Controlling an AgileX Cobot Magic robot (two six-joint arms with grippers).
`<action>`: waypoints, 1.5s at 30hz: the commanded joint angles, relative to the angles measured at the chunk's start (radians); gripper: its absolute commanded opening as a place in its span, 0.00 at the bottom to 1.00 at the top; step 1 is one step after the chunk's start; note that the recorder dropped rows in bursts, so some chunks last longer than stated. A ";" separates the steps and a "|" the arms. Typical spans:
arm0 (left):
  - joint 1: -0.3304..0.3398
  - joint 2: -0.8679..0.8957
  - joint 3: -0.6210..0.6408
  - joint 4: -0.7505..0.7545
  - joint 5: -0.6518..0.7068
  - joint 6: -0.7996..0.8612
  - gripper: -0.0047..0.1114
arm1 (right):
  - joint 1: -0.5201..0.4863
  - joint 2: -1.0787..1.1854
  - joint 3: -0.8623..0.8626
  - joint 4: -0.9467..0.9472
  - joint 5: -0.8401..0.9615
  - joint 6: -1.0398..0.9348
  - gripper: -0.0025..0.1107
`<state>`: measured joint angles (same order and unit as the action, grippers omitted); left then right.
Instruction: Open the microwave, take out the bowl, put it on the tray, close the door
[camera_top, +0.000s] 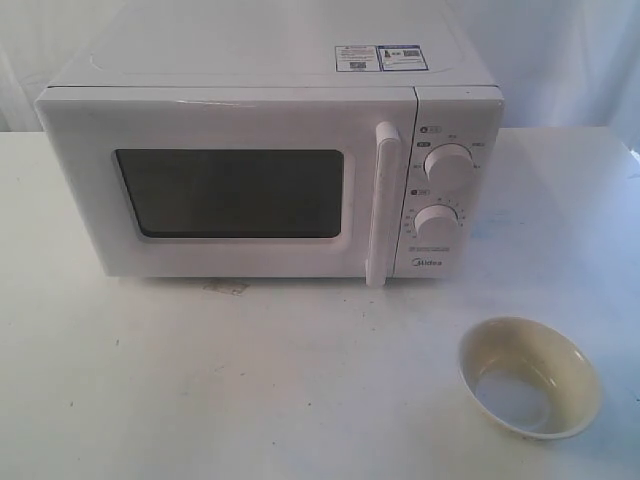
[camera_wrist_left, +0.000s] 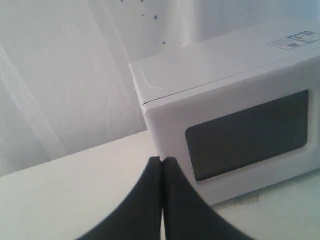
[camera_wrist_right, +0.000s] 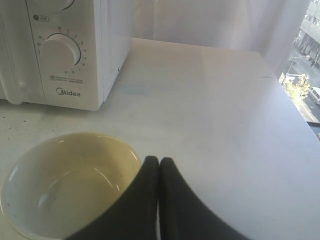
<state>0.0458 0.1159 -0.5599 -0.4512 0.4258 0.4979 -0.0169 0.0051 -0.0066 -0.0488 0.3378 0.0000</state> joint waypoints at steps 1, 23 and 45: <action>0.003 0.003 0.151 -0.009 -0.175 -0.117 0.04 | -0.004 -0.005 0.007 0.000 -0.003 0.000 0.02; 0.003 -0.093 0.342 -0.002 -0.283 -0.187 0.04 | -0.004 -0.005 0.007 0.000 -0.003 0.000 0.02; 0.003 -0.116 0.560 0.257 -0.262 -0.420 0.04 | -0.004 -0.005 0.007 0.000 -0.003 0.000 0.02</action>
<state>0.0458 0.0042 -0.0274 -0.2116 0.1774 0.1337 -0.0169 0.0051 -0.0066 -0.0488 0.3378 0.0000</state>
